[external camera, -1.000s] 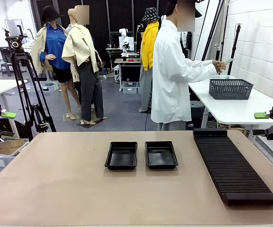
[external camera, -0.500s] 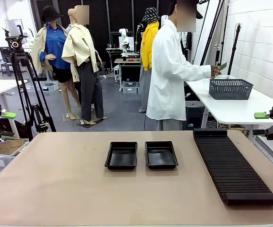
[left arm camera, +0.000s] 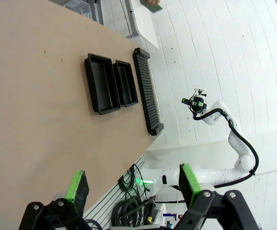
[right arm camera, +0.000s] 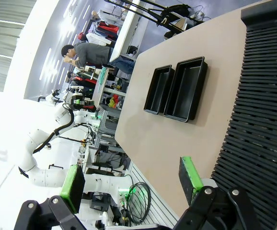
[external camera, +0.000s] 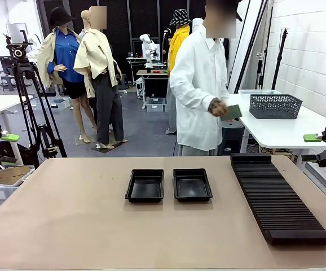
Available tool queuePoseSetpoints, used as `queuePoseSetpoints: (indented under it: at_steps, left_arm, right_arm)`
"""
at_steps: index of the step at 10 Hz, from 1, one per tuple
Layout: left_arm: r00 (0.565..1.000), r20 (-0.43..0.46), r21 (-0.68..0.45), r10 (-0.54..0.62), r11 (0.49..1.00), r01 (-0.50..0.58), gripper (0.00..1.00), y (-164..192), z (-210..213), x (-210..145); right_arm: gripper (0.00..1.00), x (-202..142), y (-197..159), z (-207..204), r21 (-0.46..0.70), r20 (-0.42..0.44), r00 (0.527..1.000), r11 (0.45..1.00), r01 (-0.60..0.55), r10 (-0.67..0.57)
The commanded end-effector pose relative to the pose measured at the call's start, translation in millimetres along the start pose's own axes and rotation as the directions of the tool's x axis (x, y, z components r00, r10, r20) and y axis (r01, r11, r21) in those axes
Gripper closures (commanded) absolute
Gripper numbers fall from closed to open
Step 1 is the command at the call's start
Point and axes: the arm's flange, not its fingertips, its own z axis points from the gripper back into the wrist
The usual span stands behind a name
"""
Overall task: Inspect and transfer BCBs to ESD trays.
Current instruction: Pick up the Blank PCB from the PCB Rack and place it in the left ESD tray.
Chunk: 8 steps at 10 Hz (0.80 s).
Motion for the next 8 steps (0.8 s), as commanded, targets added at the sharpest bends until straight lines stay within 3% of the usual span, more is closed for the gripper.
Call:
queuePoseSetpoints:
  at_steps: [1,8]
  left_arm:
    - [1.000,-0.002,0.004,0.015,1.000,-0.015,0.00,-1.9,1.7,-0.3]
    - [1.000,-0.002,0.004,0.015,1.000,-0.015,0.00,-1.9,1.7,-0.3]
  right_arm:
    - [0.00,-0.9,-1.1,0.3,-0.009,-0.007,1.000,1.000,0.004,-0.005]
    - [0.00,-0.9,-1.1,0.3,-0.009,-0.007,1.000,1.000,0.004,-0.005]
